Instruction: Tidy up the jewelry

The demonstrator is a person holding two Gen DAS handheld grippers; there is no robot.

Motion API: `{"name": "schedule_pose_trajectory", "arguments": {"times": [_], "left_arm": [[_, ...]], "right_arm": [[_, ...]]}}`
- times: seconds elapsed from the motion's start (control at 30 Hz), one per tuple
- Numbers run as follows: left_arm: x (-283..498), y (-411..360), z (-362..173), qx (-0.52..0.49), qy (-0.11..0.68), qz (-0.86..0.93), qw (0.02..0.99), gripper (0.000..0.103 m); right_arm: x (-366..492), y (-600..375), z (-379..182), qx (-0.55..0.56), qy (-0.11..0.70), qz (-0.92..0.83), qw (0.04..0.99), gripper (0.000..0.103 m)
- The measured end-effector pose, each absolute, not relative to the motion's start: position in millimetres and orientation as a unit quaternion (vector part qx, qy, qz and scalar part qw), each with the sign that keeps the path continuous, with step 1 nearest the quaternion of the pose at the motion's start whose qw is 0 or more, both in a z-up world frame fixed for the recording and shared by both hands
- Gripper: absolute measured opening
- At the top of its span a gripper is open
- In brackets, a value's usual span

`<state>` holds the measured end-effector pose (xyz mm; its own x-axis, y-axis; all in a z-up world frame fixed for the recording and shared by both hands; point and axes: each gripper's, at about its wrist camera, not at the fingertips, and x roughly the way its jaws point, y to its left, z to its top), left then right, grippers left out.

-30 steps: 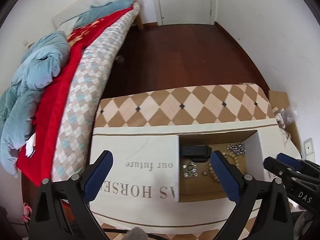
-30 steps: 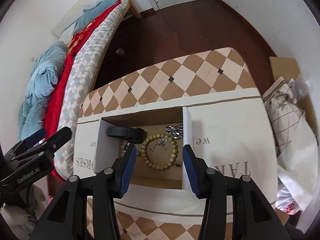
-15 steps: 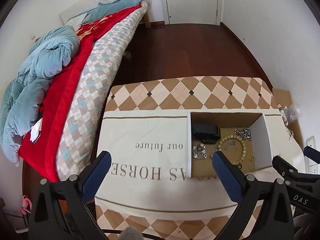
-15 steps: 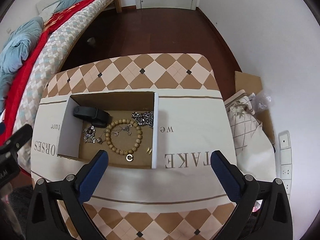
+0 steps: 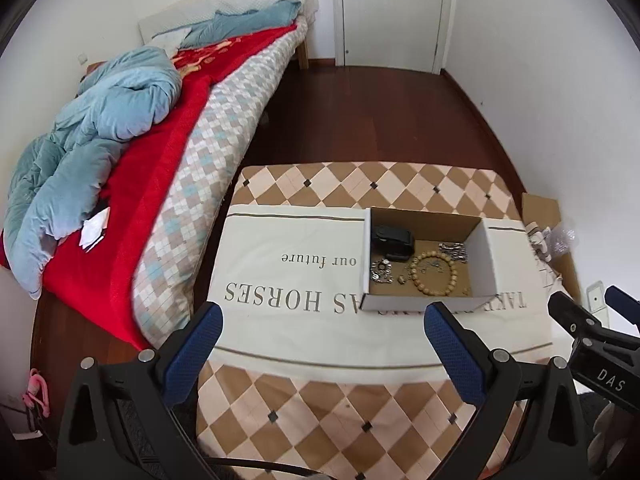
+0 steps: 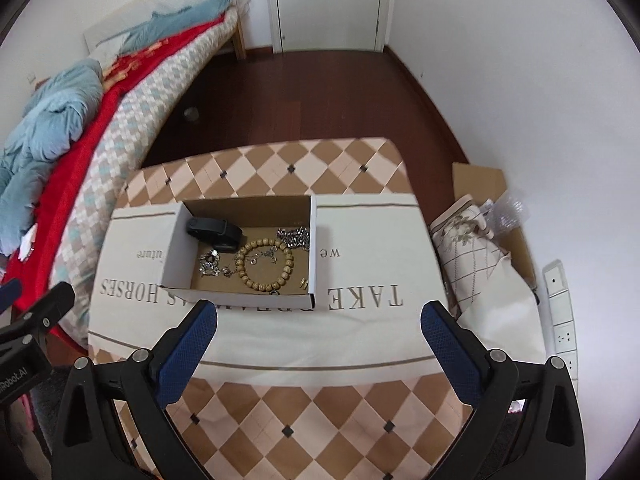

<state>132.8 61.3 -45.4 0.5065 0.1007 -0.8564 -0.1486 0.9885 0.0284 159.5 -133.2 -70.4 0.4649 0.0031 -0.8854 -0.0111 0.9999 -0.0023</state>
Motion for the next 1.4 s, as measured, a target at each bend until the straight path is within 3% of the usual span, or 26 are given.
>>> {"name": "schedule_pose_trajectory", "arguments": {"times": [0.67, 1.4], "left_arm": [[39, 38, 59, -0.043, 0.433, 0.025, 0.900, 0.103], [32, 37, 71, -0.057, 0.440, 0.032, 0.896, 0.103]], "right_arm": [[44, -154, 64, -0.004, 0.420, -0.005, 0.907, 0.103], [26, -151, 82, -0.013, 0.421, 0.005, 0.907, 0.103]]}}
